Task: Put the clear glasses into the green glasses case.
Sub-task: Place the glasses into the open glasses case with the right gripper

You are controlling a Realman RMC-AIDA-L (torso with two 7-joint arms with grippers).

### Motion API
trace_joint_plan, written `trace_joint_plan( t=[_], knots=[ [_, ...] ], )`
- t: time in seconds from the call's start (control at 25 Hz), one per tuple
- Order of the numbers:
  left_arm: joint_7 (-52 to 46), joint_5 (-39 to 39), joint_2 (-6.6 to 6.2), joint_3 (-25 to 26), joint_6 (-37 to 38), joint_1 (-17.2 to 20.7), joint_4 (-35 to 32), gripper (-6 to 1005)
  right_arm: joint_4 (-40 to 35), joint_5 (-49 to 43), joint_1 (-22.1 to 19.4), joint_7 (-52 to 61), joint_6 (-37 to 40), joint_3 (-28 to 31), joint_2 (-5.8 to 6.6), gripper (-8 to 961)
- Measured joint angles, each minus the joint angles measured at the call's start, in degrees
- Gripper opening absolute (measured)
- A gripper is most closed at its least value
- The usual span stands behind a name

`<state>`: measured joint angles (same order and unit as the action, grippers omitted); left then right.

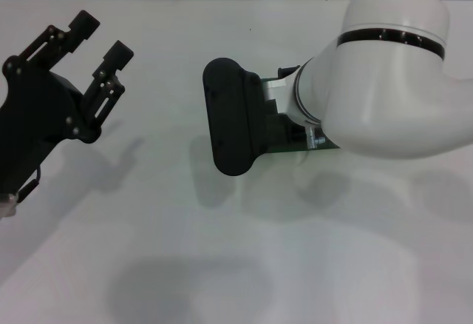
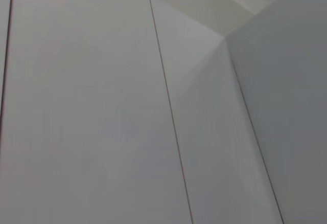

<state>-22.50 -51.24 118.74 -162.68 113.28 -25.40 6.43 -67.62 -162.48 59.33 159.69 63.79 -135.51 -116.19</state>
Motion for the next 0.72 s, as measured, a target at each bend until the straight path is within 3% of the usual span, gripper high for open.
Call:
trace_joint_plan(
  t=[0.56, 0.72],
  knots=[
    [-0.1, 0.1, 0.35, -0.1, 0.0, -0.1, 0.0, 462, 0.8, -0.5, -0.4, 1.3, -0.5, -1.3, 0.00, 79],
    [-0.2, 0.1, 0.35, -0.1, 0.0, -0.2, 0.0, 462, -2.6, -0.6, -2.2, 1.4, 0.1, -0.6, 0.01, 80]
  ],
)
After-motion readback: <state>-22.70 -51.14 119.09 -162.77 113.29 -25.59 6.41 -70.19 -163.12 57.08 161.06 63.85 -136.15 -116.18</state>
